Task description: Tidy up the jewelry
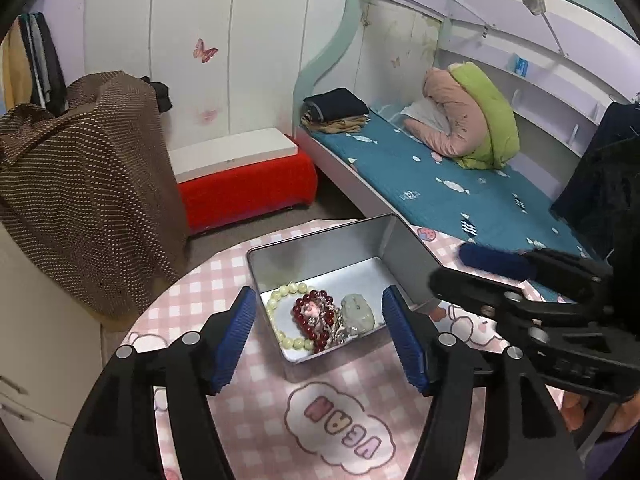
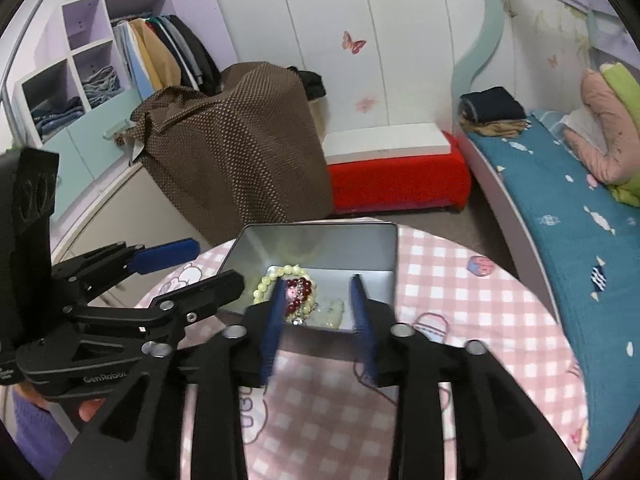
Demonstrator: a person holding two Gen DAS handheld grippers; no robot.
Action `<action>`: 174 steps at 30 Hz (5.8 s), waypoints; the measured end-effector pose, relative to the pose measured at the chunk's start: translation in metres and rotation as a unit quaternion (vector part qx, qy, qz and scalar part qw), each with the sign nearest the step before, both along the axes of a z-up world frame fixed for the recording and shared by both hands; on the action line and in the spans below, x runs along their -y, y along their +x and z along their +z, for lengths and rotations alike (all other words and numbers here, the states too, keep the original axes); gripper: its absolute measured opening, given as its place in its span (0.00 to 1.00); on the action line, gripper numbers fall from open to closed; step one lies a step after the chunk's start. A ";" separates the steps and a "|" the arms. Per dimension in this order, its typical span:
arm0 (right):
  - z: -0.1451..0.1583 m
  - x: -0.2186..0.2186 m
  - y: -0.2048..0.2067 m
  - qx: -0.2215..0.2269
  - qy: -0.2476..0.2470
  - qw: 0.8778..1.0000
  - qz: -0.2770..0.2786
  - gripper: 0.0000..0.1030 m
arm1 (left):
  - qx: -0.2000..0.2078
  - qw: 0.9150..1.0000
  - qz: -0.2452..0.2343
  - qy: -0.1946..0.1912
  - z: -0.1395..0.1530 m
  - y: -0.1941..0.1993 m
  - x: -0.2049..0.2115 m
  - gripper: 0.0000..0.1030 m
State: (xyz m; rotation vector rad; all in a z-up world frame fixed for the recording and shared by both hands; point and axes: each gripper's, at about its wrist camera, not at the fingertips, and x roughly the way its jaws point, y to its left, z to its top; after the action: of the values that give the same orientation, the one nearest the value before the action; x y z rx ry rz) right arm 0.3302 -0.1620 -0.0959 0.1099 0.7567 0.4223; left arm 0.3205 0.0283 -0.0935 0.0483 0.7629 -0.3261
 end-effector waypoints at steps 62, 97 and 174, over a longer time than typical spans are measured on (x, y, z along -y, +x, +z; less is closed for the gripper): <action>0.147 0.037 -0.374 0.293 -0.059 0.945 -0.132 0.83 | 0.332 0.937 0.104 -0.011 0.127 -0.356 0.022 0.88; 0.146 0.038 -0.375 0.293 -0.057 0.945 -0.132 0.85 | 0.340 0.934 0.110 -0.011 0.128 -0.353 0.021 0.93; 0.139 0.037 -0.367 0.275 -0.050 0.950 -0.139 0.85 | 0.333 0.938 0.098 0.000 0.118 -0.339 0.018 0.93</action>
State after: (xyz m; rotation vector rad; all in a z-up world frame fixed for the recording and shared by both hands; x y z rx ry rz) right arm -0.0369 -0.1995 0.0428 0.0002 0.2030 0.1293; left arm -0.0186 0.0099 0.0245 0.0768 0.0913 -0.1016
